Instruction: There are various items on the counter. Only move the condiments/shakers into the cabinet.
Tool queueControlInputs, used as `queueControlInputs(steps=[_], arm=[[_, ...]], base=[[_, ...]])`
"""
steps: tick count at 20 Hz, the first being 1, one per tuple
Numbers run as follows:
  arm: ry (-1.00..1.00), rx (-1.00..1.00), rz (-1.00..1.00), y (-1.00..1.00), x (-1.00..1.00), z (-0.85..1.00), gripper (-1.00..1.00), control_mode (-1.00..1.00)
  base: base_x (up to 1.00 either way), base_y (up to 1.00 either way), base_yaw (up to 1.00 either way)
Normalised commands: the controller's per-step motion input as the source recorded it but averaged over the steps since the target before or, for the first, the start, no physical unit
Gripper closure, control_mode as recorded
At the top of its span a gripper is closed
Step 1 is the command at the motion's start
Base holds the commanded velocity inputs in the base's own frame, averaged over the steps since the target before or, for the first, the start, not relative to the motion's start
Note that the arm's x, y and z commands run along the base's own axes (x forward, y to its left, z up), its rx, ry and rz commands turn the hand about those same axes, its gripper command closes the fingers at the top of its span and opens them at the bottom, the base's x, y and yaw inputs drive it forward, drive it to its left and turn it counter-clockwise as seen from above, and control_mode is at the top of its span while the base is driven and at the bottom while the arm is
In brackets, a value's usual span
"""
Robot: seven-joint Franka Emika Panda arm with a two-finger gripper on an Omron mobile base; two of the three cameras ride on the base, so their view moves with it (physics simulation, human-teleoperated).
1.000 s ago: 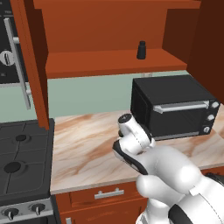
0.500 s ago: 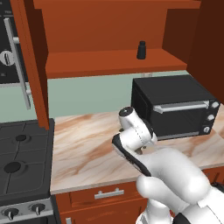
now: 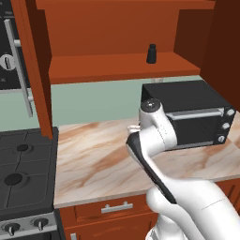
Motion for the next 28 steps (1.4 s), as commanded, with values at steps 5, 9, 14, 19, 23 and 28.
queueControlInputs(steps=[5, 9, 14, 19, 23, 28], arm=[[-0.22, 0.0, 0.11, 0.02, -0.21, 1.0, 1.0, -1.0], [-0.16, 0.0, 0.1, 0.0, -0.11, 1.0, 1.0, -1.0], [-0.12, 0.0, 0.09, 0.0, -0.06, 1.0, 1.0, -1.0], [-0.02, 0.0, 0.05, 0.0, 0.0, 1.0, 1.0, -1.0], [0.05, -0.09, 0.0, 0.01, 0.41, 0.91, 1.0, -1.0], [0.0, -0.11, 0.0, 0.0, 0.53, 0.66, 1.0, -1.0]], base=[[0.0, 0.0, 0.0], [0.0, 0.0, 0.0], [0.0, 0.0, 0.0], [0.0, 0.0, 0.0], [0.0, 0.0, 0.0], [0.0, 0.0, 0.0]])
